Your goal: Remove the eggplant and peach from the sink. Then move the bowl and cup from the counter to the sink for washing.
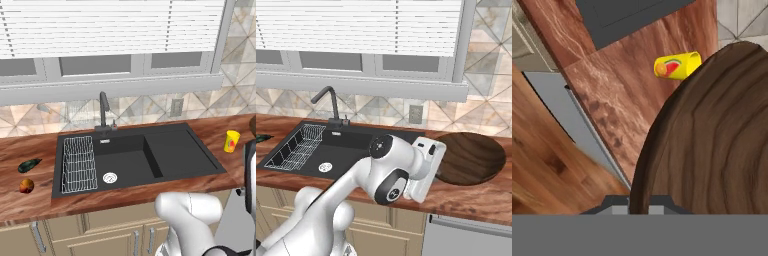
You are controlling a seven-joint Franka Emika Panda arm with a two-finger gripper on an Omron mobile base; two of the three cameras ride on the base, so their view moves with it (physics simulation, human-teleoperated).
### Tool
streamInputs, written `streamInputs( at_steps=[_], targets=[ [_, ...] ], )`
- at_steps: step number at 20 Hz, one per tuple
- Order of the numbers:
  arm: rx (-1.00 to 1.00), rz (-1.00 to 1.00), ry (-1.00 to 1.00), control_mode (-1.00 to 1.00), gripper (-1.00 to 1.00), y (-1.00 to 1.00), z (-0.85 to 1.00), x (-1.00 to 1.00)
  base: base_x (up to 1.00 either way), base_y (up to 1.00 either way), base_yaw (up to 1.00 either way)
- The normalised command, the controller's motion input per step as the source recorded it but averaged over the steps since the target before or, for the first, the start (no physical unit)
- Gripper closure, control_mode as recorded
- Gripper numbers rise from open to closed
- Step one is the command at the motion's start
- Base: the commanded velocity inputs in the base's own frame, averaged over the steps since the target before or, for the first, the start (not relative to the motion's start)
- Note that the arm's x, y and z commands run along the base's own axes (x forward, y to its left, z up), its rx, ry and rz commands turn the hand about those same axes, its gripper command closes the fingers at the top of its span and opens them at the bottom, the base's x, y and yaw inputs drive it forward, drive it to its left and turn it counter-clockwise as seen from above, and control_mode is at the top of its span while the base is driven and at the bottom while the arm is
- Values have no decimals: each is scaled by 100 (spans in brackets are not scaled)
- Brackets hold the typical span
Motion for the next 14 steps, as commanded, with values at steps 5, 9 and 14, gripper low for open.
streamInputs(
  at_steps=[5, 9, 14],
  targets=[
    [0, 7, 0, -100, 100, 21, 10, -15, 0, 0, 0],
    [0, 8, 0, -100, 100, 21, 10, -17, 0, 0, 0],
    [0, 10, 0, -100, 100, 21, 11, -15, 0, 0, 0]
  ],
)
